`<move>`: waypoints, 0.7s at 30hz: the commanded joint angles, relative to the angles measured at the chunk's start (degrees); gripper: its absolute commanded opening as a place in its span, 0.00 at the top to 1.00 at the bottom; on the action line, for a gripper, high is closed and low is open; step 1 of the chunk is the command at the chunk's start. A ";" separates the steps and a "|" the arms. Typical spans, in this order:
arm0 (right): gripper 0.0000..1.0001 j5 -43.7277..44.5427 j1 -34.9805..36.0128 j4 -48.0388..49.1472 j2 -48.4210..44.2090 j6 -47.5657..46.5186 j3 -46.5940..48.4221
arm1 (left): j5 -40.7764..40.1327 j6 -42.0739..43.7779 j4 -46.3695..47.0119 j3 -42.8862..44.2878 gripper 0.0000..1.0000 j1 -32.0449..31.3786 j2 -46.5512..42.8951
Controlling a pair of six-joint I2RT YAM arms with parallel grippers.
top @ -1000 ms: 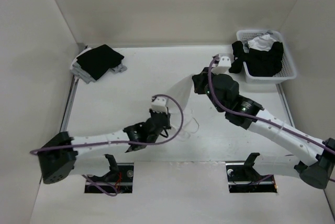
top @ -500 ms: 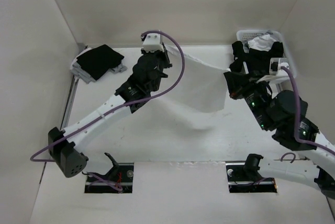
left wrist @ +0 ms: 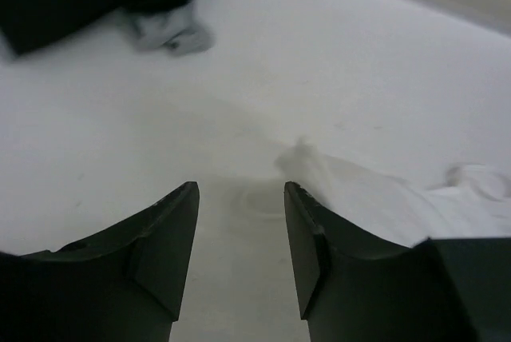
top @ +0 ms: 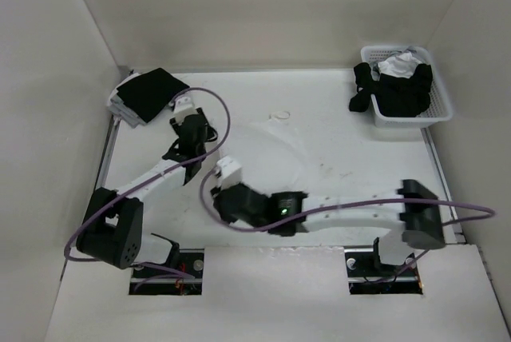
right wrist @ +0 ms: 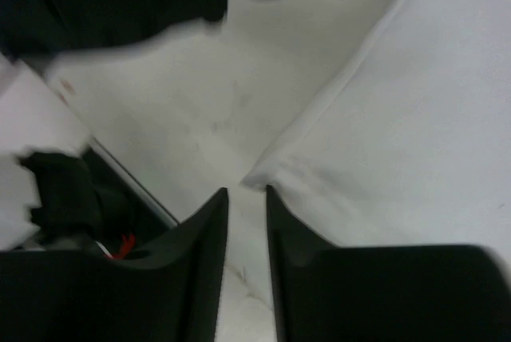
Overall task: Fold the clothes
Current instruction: Flatten the tank top out
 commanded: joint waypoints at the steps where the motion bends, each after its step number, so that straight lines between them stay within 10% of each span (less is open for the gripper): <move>1: 0.60 -6.61 5.41 2.19 7.97 4.84 4.98 | 4.17 -11.85 3.20 -5.54 0.53 7.66 -7.76; 7: 0.52 -4.78 5.25 7.54 -3.50 5.71 -7.55 | 7.87 -14.77 -2.25 -11.00 0.54 11.11 -16.11; 14: 0.91 -5.65 -11.77 9.05 -22.40 17.04 -31.63 | 10.95 -17.40 -16.82 -15.92 0.70 1.20 -25.25; 21: 0.73 -7.75 -28.05 7.91 -37.53 22.68 -47.48 | 11.22 -31.69 -41.60 -20.93 0.87 -15.77 -33.86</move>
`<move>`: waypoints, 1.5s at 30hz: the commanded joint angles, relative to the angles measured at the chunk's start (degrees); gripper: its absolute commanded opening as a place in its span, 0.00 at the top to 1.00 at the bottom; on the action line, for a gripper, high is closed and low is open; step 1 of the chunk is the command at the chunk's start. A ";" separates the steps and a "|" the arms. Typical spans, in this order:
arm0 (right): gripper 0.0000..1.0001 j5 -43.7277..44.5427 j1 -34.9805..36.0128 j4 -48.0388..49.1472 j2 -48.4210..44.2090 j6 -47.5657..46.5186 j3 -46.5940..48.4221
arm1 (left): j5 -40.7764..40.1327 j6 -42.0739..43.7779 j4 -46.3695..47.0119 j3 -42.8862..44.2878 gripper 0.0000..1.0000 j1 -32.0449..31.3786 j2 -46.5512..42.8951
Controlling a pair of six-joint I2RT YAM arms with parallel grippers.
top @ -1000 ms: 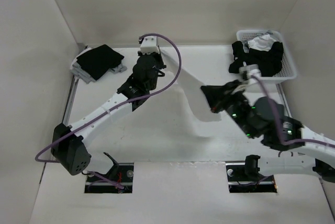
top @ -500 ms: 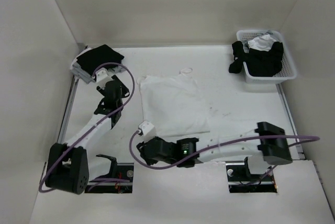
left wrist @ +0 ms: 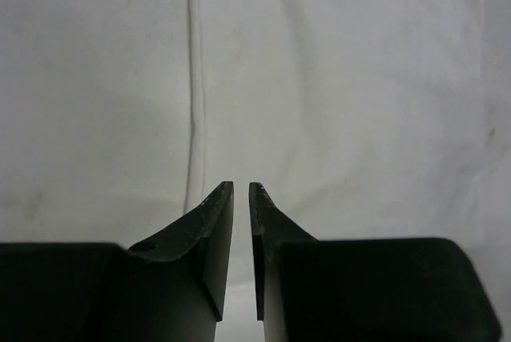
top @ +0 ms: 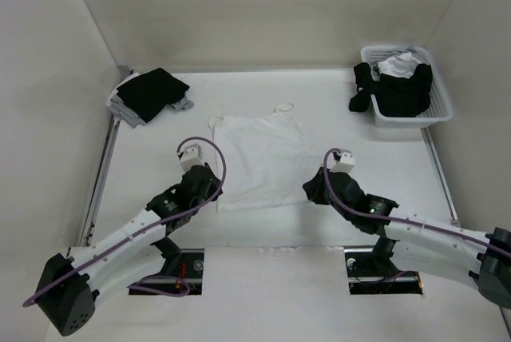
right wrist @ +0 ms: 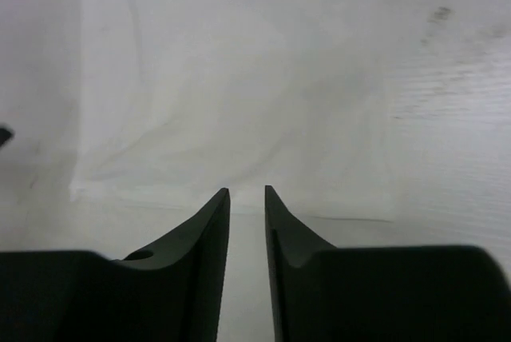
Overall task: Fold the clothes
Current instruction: Flatten the tank top out
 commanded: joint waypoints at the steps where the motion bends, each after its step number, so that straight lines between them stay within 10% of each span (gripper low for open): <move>1: 0.69 -2.40 -4.85 0.74 -5.56 3.77 -3.03 | 0.33 -12.48 -16.88 -2.34 0.86 -5.79 -4.10; 8: 0.59 -3.38 -8.29 0.20 -8.03 5.27 -6.81 | -4.41 -28.77 -28.24 -0.06 0.66 -16.53 -1.14; 25: 0.59 -4.34 -7.85 3.54 -8.82 5.44 -10.06 | 0.58 -23.42 -10.07 -6.56 0.55 -6.52 0.19; 38: 0.51 -2.32 -12.33 -0.93 -9.53 9.04 -10.95 | 4.81 -20.60 -9.07 -5.60 0.92 -6.51 2.06; 45: 0.56 -3.03 -12.95 -3.40 -5.23 10.71 -9.37 | 2.09 -19.37 -15.06 -2.87 0.96 -4.32 -7.88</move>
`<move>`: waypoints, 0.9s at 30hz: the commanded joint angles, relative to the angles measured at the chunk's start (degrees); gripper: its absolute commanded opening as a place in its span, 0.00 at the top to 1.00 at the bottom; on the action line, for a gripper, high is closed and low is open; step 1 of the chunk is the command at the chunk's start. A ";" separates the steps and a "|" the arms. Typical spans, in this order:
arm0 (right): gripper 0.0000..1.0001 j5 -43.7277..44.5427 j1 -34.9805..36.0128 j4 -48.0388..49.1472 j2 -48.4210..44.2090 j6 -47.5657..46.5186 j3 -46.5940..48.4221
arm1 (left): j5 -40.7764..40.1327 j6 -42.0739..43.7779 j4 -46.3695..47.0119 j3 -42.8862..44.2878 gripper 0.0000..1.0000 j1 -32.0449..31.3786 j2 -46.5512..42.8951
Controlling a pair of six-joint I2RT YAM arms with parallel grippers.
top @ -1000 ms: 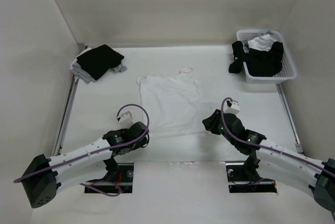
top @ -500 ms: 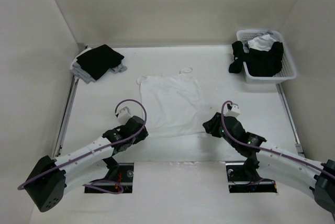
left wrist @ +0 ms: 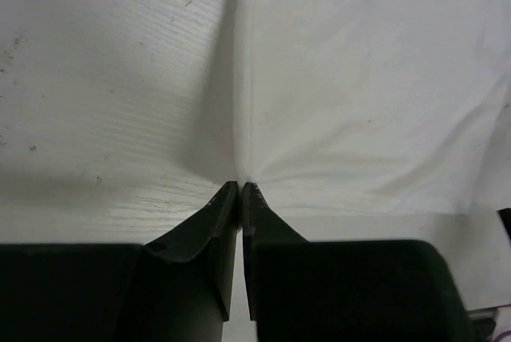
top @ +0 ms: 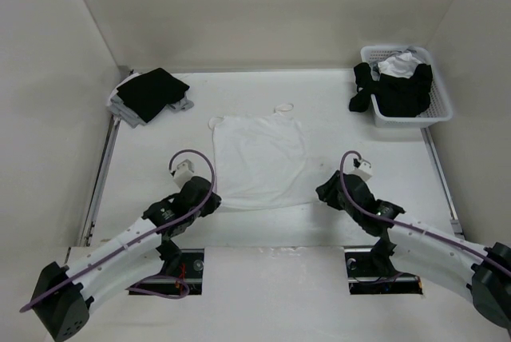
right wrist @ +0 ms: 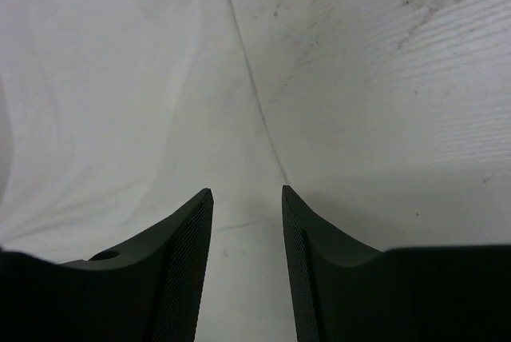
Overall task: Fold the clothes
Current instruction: Flatten the tank top out
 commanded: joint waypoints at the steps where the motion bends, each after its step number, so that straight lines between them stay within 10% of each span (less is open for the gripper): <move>1: 0.56 0.38 0.88 -1.54 3.30 2.19 1.28 | -0.84 0.96 -1.86 1.83 0.96 1.39 -2.84; 12: 0.58 0.39 3.09 -2.95 10.25 4.48 4.36 | 1.27 0.96 -0.89 -1.33 0.96 2.71 -6.09; 27: 0.91 -2.60 2.91 -0.22 16.85 5.01 6.20 | 3.38 2.89 0.87 -2.22 0.96 3.85 -7.23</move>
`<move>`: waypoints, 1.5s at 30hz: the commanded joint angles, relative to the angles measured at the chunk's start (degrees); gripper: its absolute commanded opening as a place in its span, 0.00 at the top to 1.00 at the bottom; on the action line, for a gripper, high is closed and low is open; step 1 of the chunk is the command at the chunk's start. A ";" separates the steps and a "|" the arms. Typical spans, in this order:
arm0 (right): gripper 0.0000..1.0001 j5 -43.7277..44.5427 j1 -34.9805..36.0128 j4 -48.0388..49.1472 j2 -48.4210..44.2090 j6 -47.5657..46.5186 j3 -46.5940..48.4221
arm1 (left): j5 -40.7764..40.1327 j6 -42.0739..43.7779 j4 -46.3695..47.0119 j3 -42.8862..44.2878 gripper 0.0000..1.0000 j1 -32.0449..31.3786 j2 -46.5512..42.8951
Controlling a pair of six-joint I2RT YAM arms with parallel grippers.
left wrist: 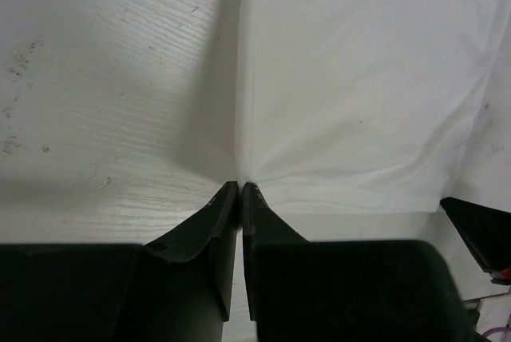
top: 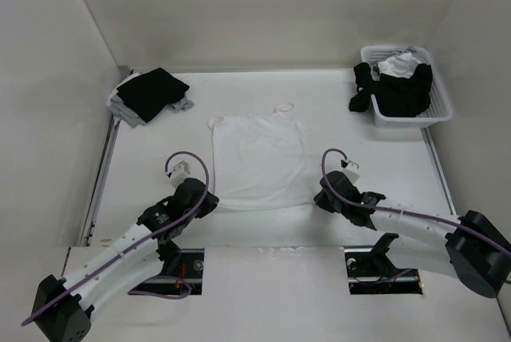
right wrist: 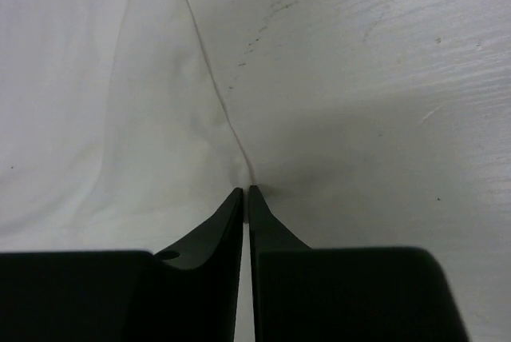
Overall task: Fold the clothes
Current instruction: Flatten the tank top out
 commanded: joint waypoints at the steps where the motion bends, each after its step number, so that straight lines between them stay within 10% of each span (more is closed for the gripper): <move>1: 0.95 -0.68 0.46 1.42 -0.66 0.53 1.53 | 0.45 1.04 1.85 -0.16 0.96 0.29 -1.16; 10: 0.97 16.27 9.50 -20.09 -27.55 -8.41 20.47 | -4.11 11.31 -0.43 21.69 0.98 0.38 -7.84; 22: 0.97 34.14 26.92 -17.33 -19.92 -37.15 58.39 | -9.74 22.13 9.22 47.92 0.96 0.82 -2.75; 33: 0.97 -9.09 -13.31 -3.97 -1.83 -29.89 54.00 | -5.72 15.81 21.18 40.88 0.96 12.74 15.42; 45: 0.96 -17.02 -23.09 -10.00 14.28 -29.97 80.89 | 13.19 9.56 27.25 59.17 0.97 29.47 35.67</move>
